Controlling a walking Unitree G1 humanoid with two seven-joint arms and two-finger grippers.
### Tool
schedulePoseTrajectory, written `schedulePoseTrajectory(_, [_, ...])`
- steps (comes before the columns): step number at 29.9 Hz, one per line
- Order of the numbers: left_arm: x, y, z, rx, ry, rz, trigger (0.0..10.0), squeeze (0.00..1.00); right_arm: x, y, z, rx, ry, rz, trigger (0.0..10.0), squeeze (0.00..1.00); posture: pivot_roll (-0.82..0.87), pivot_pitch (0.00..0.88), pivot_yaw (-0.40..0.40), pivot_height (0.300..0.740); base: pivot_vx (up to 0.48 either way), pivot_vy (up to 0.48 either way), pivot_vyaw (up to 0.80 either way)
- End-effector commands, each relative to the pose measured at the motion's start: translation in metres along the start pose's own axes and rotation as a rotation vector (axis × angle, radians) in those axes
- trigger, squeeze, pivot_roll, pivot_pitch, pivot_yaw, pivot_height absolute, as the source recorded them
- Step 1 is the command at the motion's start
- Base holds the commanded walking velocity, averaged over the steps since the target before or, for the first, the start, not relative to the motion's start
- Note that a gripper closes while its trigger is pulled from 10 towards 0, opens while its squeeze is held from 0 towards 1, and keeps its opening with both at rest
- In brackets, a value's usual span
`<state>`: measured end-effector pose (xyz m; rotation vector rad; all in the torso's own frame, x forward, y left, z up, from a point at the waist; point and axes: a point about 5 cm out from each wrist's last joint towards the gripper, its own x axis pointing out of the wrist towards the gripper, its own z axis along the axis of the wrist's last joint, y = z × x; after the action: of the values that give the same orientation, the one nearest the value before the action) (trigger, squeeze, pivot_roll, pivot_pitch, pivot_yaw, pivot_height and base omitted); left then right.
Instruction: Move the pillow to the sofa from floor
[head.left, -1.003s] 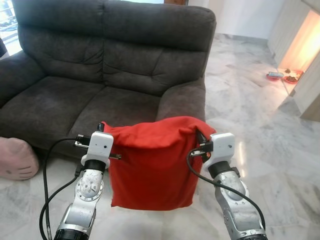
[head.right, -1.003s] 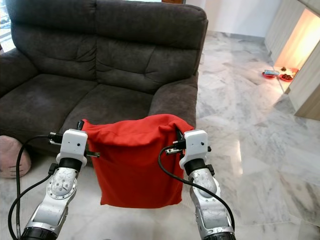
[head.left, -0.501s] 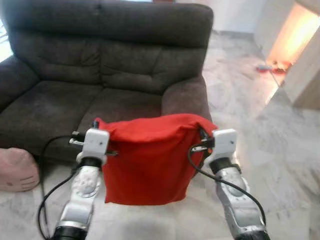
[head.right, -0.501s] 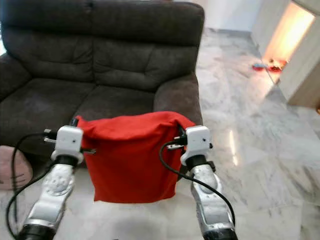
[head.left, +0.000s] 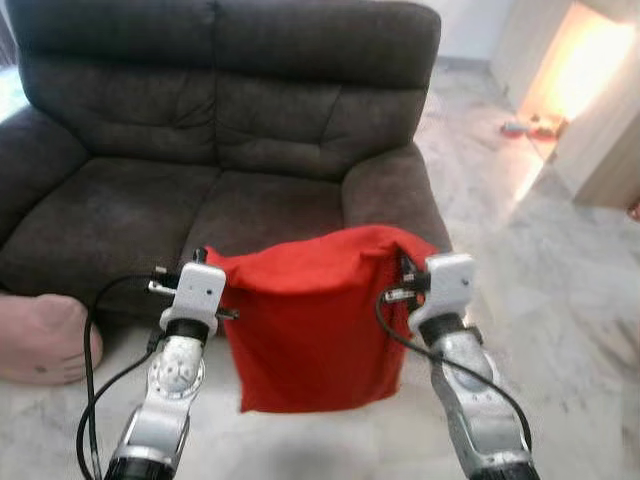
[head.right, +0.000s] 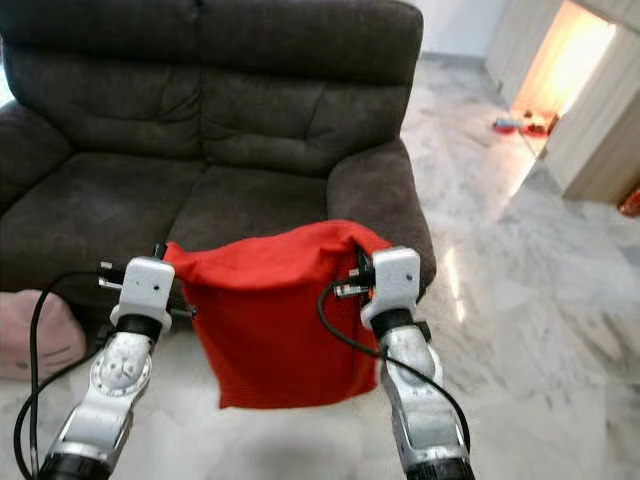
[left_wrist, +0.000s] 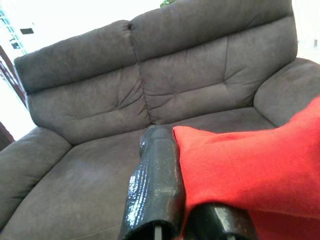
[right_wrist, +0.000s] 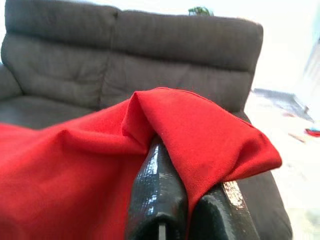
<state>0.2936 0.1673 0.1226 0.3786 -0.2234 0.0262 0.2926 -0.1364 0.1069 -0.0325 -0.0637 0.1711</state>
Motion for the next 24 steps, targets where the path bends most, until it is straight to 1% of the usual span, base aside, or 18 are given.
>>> schedulePoseTrajectory(1, [0.009, 0.005, 0.025, 0.003, -0.122, 0.028, 10.0, 0.0, 0.007, 0.001, 0.025, -0.004, -0.112, 0.004, 10.0, 0.0, 0.1, 0.0, -0.074, 0.726, 0.0, 0.0, 0.0])
schedulePoseTrajectory(3, [0.011, 0.007, 0.027, -0.022, -0.125, 0.027, 10.0, 0.0, 0.008, 0.001, 0.026, -0.003, -0.113, 0.004, 10.0, 0.0, 0.1, 0.0, -0.074, 0.726, 0.0, 0.0, 0.0])
schedulePoseTrajectory(9, [0.013, 0.011, 0.031, -0.011, -0.134, 0.043, 10.0, 0.0, 0.008, 0.001, 0.026, -0.002, -0.11, 0.003, 10.0, 0.0, 0.1, 0.0, -0.074, 0.726, 0.0, 0.0, 0.0])
schedulePoseTrajectory(14, [0.015, 0.012, 0.033, -0.006, -0.141, 0.047, 10.0, 0.0, 0.008, 0.001, 0.027, 0.003, -0.109, 0.005, 10.0, 0.0, 0.1, 0.0, -0.073, 0.726, 0.312, 0.0, 0.0])
schedulePoseTrajectory(24, [0.016, 0.013, 0.036, 0.005, -0.148, 0.049, 10.0, 0.0, 0.01, 0.003, 0.028, 0.01, -0.116, 0.011, 10.0, 0.0, 0.11, 0.0, -0.073, 0.726, 0.428, 0.0, 0.0])
